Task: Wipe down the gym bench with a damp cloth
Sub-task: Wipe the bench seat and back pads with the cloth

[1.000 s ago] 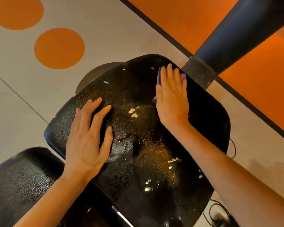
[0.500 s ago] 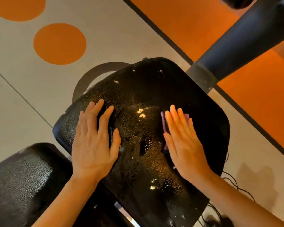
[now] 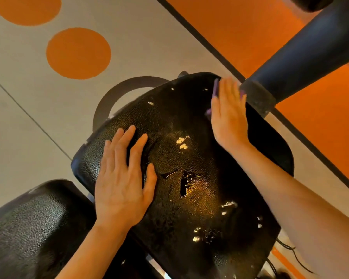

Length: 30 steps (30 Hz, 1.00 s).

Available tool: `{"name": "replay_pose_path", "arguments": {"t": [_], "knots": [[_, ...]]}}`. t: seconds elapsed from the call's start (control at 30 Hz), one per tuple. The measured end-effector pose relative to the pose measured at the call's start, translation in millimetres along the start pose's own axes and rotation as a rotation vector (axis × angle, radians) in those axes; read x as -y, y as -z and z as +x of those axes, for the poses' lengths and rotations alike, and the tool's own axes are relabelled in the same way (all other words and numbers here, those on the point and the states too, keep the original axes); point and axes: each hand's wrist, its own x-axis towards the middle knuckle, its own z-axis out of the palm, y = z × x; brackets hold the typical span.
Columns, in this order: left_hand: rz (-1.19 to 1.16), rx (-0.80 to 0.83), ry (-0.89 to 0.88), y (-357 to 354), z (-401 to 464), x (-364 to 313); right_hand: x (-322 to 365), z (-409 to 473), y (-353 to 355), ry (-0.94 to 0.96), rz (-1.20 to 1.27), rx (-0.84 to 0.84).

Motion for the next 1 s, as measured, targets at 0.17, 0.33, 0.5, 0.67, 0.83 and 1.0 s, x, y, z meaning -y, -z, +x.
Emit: {"name": "replay_pose_path", "arguments": {"t": [0.17, 0.33, 0.5, 0.67, 0.83, 1.0], "knots": [[0.009, -0.006, -0.005, -1.1, 1.0, -1.5, 68.2, -33.7, -18.9, 0.238, -0.127, 0.008], [-0.001, -0.015, 0.008, -1.2, 1.1, -1.9, 13.7, 13.8, -2.1, 0.276, -0.144, 0.067], [-0.003, -0.012, 0.015, -2.8, 2.0, -1.8, 65.2, -3.1, -12.8, 0.223, -0.144, -0.007], [-0.011, -0.009, 0.013, -2.8, 1.5, -1.6, 23.3, 15.0, -5.3, 0.533, -0.194, 0.154], [-0.023, -0.032, 0.022, -3.8, 0.3, -2.6, 36.3, 21.5, -8.0, 0.108, -0.11, 0.049], [-0.007, -0.032, 0.0, -3.6, -1.1, -1.4, 58.2, -6.6, -3.4, 0.728, -0.019, 0.22]]}}
